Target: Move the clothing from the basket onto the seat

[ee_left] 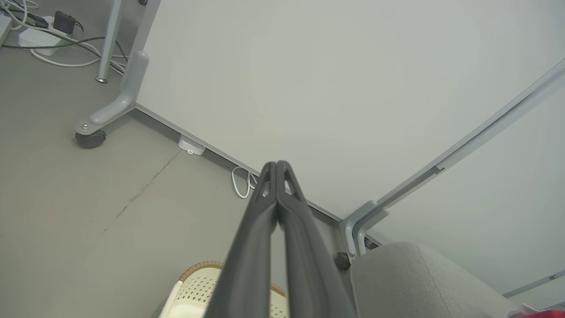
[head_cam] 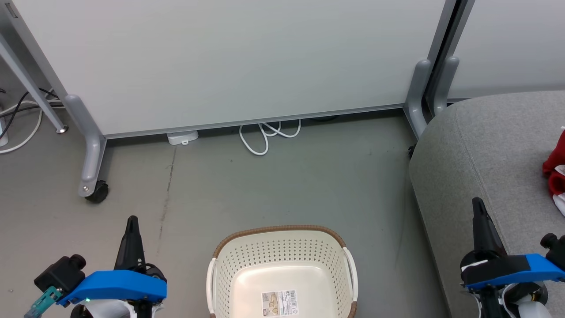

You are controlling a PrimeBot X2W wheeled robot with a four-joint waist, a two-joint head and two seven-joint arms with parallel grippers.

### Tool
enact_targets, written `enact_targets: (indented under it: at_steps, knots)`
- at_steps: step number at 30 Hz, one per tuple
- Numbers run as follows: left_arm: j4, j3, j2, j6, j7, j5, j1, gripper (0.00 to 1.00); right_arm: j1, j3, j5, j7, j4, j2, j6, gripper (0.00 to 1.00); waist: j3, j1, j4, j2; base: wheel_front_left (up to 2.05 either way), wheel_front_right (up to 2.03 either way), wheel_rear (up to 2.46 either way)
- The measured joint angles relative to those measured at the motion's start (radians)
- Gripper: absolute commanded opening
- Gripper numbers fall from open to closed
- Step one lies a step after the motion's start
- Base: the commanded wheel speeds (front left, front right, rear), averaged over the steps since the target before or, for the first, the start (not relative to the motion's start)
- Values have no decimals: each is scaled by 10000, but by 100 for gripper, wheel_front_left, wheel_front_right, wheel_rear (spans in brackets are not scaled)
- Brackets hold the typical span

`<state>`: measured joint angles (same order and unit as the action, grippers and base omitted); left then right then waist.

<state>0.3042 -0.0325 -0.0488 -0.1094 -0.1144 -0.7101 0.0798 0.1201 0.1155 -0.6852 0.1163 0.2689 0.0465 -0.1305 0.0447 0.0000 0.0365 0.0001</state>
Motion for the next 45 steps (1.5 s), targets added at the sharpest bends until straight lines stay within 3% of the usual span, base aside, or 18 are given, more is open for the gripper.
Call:
enact_targets:
  at_steps: [45]
  knots:
    - [-332,-487,-2,-104,1333,-5223,98,0,-12,-4,-5384,-1329,-130,4,0,0,-200,0,-176,0,0,0,0]
